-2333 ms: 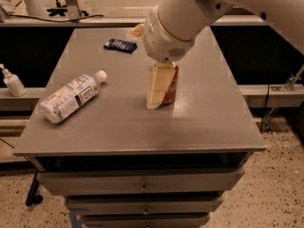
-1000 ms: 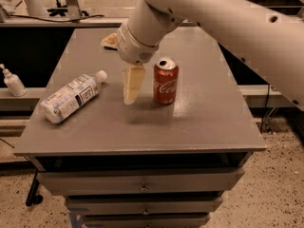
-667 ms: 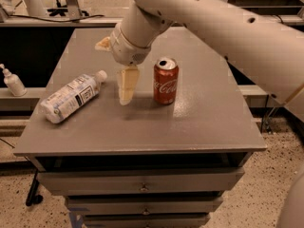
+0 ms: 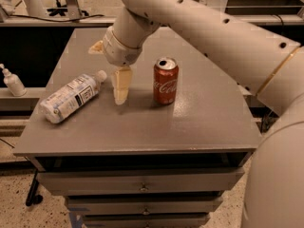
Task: Pick blue plastic bottle
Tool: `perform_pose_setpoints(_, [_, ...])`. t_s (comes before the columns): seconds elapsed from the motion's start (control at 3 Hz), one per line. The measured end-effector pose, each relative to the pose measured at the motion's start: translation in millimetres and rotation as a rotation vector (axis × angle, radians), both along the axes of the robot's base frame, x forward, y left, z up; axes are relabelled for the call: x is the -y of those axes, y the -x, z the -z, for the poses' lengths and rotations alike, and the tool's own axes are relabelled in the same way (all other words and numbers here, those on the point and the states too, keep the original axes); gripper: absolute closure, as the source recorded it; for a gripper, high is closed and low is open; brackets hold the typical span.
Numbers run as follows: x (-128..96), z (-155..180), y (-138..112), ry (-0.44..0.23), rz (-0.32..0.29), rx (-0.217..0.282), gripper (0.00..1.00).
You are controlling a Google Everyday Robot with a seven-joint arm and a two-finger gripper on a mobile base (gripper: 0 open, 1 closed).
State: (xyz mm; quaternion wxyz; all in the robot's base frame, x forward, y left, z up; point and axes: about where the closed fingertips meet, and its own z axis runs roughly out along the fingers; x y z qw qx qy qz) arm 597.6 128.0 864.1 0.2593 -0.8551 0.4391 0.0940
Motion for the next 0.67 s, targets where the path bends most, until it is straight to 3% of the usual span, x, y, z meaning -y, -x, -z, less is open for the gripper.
perform_pose_setpoints(0.67, [-39,13,5,0.026,-0.027,-0.073,0.00])
